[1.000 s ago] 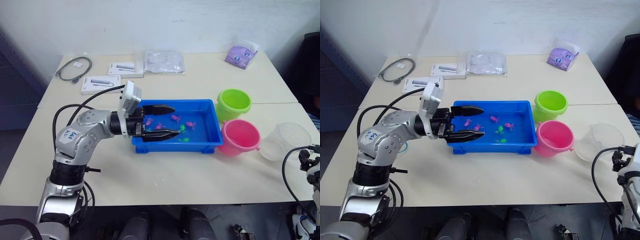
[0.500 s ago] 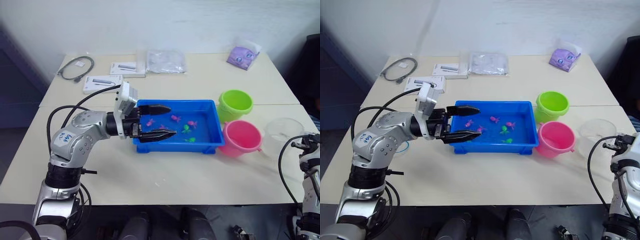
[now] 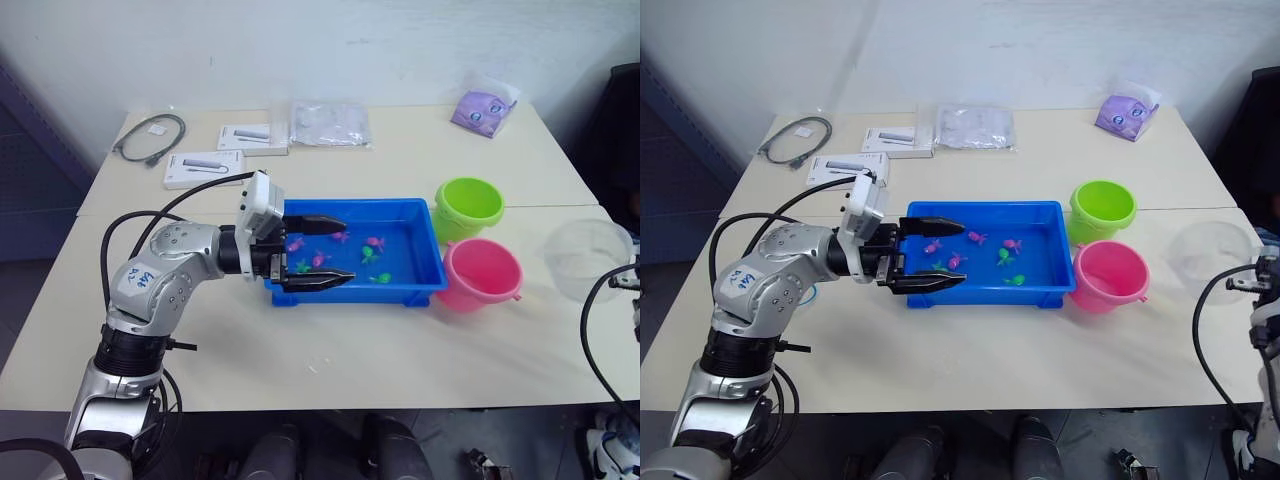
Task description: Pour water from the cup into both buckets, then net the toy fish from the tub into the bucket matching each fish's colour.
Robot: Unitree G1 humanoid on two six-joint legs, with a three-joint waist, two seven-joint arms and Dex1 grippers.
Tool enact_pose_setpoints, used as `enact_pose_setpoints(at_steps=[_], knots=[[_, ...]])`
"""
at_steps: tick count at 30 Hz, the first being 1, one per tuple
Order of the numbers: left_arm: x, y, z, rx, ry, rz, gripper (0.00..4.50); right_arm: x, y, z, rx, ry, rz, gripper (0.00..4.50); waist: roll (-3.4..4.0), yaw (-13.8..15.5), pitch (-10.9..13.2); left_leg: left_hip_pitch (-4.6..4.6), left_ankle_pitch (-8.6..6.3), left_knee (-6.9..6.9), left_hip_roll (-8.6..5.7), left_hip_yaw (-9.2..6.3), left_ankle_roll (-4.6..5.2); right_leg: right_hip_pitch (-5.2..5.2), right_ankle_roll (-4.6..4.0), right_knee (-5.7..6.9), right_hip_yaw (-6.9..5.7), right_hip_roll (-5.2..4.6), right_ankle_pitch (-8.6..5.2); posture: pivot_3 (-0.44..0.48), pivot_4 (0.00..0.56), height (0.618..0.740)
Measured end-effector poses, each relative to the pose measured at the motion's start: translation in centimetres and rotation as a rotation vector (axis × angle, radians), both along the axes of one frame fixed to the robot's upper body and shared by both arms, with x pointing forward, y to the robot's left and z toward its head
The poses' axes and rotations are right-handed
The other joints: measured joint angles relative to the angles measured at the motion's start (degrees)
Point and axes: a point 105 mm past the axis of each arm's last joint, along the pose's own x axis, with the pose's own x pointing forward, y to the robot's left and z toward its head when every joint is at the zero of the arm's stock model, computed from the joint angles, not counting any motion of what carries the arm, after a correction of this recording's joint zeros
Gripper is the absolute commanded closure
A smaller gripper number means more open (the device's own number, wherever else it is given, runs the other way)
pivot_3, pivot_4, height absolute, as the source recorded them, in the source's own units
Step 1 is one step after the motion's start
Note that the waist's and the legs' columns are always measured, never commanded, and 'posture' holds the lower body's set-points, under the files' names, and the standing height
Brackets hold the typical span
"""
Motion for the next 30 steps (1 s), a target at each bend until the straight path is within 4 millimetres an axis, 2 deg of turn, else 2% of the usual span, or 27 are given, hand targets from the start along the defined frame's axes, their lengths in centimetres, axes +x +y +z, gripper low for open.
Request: enact_pose_setpoints(at_steps=[5, 13, 18, 25, 30], knots=[[-0.1, -0.4, -0.3, 0.015, -0.016, -0.024, 0.00, 1.0, 1.9, 0.0, -0.102, 0.073, 0.058, 4.49, 0.00, 0.05, 0.00, -0.02, 0.00, 0.00, 0.00, 0.00, 0.00, -0.01, 0.00, -0.01, -0.01, 0.00, 0.00, 0.000, 0.150, 0.735], [-0.2, -0.9, -0.4, 0.026, -0.031, -0.038, 0.00, 2.4, 4.7, 1.0, -0.463, 0.144, 0.111, 4.49, -0.01, 0.08, 0.01, -0.03, 0.00, 0.00, 0.00, -0.01, 0.01, -0.02, 0.00, -0.02, -0.03, 0.00, 0.00, 0.000, 0.150, 0.735], [-0.1, -1.0, -0.3, 0.028, -0.025, -0.033, 0.00, 2.5, 5.0, 1.4, -0.560, 0.135, 0.105, 4.49, -0.01, 0.08, 0.01, -0.03, 0.00, 0.00, -0.01, 0.00, 0.01, -0.02, 0.00, -0.02, -0.07, 0.00, 0.00, 0.000, 0.150, 0.735], [-0.1, -1.0, -0.3, 0.028, -0.024, -0.028, 0.00, 2.8, 6.2, 3.0, -0.785, 0.119, 0.117, 4.49, -0.01, 0.02, 0.01, -0.03, 0.00, 0.00, 0.00, 0.00, 0.00, -0.02, 0.00, -0.02, -0.08, 0.01, 0.00, 0.000, 0.150, 0.735], [0.0, -0.9, -0.3, 0.031, -0.029, -0.023, 0.00, 2.9, 6.5, 3.3, -0.821, 0.111, 0.118, 4.49, -0.02, 0.08, 0.01, -0.03, 0.00, 0.01, 0.00, 0.00, 0.00, -0.01, 0.00, -0.03, -0.10, 0.01, 0.00, 0.000, 0.150, 0.735]])
